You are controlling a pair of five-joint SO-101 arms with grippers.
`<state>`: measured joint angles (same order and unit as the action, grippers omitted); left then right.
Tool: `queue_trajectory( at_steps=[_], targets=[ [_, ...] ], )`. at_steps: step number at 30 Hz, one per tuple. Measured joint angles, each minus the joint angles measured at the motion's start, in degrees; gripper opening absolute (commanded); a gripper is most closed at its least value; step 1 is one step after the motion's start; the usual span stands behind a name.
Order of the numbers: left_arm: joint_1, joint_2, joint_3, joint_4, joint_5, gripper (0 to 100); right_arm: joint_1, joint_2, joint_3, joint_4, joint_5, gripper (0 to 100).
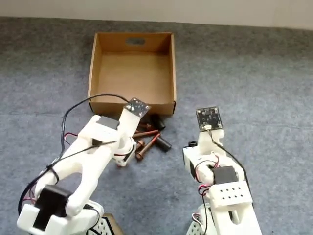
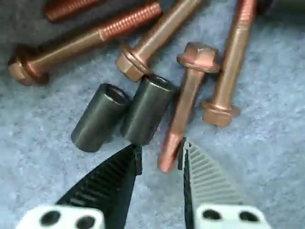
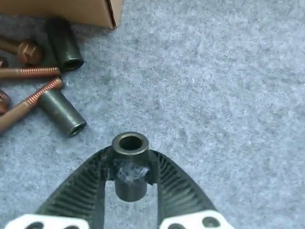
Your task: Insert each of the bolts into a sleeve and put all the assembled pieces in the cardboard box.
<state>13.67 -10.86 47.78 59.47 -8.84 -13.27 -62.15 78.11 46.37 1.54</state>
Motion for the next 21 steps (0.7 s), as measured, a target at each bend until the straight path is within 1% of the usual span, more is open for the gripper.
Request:
queue_trajectory(
  at_steps=[4, 6, 8, 9, 10, 12, 15, 19, 21],
  targets=[
    [0.0, 3.0, 0.0, -2.8, -0.1, 15, -0.1, 0.0, 0.2, 0.0, 0.0, 0.6],
    [0.0, 3.4, -0.1, -3.0, -0.1, 11, -0.1, 0.0, 0.2, 0.0, 0.0, 0.6],
    [0.3, 3.5, -0.1, -3.0, -0.1, 1, -0.1, 0.0, 0.2, 0.0, 0.0, 0.6],
    [0.4, 3.5, -0.1, -3.0, -0.1, 1, -0.1, 0.0, 0.2, 0.0, 0.0, 0.6],
    [0.7, 3.4, -0.1, -3.0, -0.1, 2, -0.1, 0.0, 0.2, 0.0, 0.0, 0.6],
    [0.7, 2.5, -0.1, -2.4, -0.1, 1, -0.1, 0.0, 0.2, 0.0, 0.0, 0.6],
    [0.4, -1.1, -0.1, 0.3, -0.5, 1, -0.1, 0.0, 0.2, 0.0, 0.0, 0.6],
    [0.0, -10.8, 1.4, 7.2, -6.2, 1, -0.1, 0.0, 0.2, 0.0, 0.0, 0.6],
    [0.3, -16.9, 4.0, 11.2, -11.0, 1, -0.1, 0.0, 0.2, 0.0, 0.0, 0.6]
  ],
)
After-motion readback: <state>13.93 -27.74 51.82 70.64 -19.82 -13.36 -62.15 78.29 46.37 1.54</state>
